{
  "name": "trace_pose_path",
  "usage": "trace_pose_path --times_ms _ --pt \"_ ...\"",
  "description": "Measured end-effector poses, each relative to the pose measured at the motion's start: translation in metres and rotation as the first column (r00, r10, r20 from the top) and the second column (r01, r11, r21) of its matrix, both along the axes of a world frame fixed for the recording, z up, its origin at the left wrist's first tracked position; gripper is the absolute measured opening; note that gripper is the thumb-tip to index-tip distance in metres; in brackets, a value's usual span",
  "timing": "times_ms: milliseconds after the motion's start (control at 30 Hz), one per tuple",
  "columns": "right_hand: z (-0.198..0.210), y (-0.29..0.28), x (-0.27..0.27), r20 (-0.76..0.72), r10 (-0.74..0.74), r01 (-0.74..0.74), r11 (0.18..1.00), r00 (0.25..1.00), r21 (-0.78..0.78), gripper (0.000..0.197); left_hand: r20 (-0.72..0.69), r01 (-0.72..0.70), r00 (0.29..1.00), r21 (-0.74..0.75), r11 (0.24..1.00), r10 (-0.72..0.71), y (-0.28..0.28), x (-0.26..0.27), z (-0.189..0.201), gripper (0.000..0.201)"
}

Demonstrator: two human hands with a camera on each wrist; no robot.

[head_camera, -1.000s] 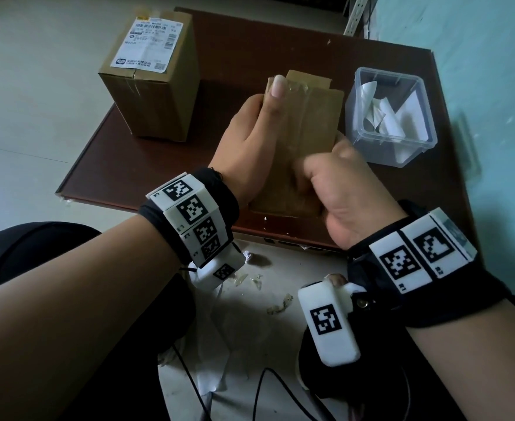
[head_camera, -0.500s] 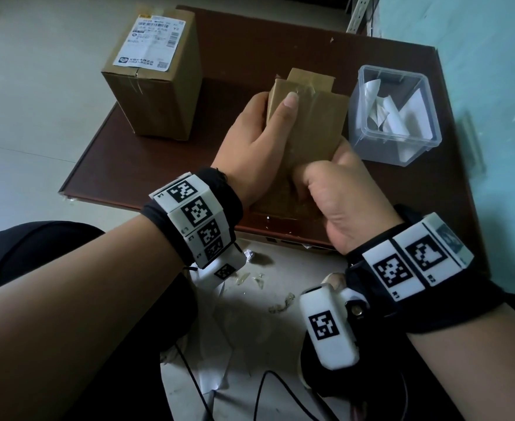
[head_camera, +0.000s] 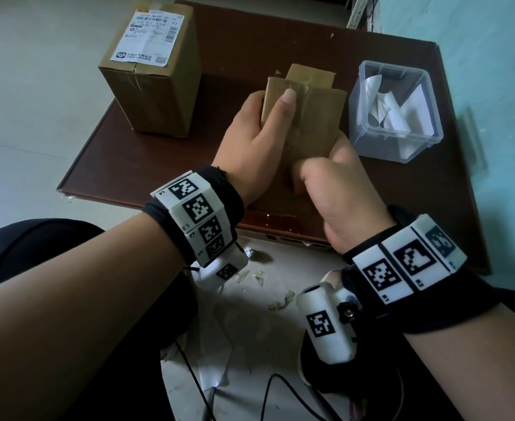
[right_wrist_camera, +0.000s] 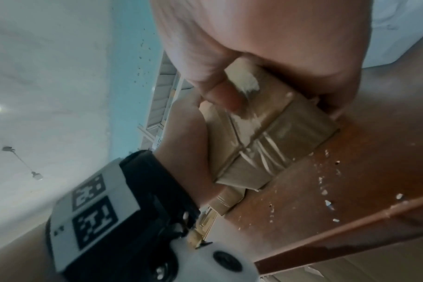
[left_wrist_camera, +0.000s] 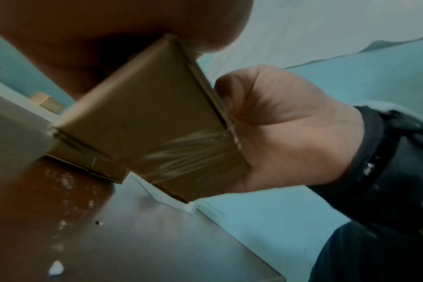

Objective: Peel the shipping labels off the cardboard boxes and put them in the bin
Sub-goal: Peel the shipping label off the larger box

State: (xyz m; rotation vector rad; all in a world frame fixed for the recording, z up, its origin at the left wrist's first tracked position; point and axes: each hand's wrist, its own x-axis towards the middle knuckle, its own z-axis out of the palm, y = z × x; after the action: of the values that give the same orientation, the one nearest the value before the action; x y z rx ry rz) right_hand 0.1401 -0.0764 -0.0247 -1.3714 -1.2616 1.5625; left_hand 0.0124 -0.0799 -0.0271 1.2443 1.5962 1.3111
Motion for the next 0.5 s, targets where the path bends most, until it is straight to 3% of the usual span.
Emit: trace_pose_path --times_ms 133,233,300,367,500 --pt "0.0055 0.0011 -0.0034 -0.112 -0.016 0.006 0.996 0.994 -0.095 0.058 0.023 0.015 1.0 -0.071 0.997 -0.013 0.0009 0.0011 0.0 0.048" --pt "0.0078 0.0042 0.0007 -0.045 0.039 -0.041 0.998 0.998 -0.047 0.03 0.157 -0.007 0.987 -0.126 0.992 0.026 -0.0002 0.0045 -0.0028 0.056" --pt "0.0075 0.0037 0.0019 0.033 0.086 -0.086 0.996 0.996 -0.008 0.041 0.195 -0.03 0.979 -0.124 0.992 0.054 -0.0008 0.0056 -0.0033 0.055" --pt "0.0067 0.0016 0.0008 0.083 0.088 -0.088 0.996 0.993 -0.001 0.062 0.125 -0.045 0.99 -0.106 0.993 0.058 -0.0011 0.0053 -0.0001 0.048" --pt "0.0089 -0.003 -0.0064 -0.05 0.009 -0.014 0.996 0.999 -0.084 0.064 0.039 -0.019 0.999 -0.109 0.994 0.023 -0.0004 0.0033 0.0023 0.048"
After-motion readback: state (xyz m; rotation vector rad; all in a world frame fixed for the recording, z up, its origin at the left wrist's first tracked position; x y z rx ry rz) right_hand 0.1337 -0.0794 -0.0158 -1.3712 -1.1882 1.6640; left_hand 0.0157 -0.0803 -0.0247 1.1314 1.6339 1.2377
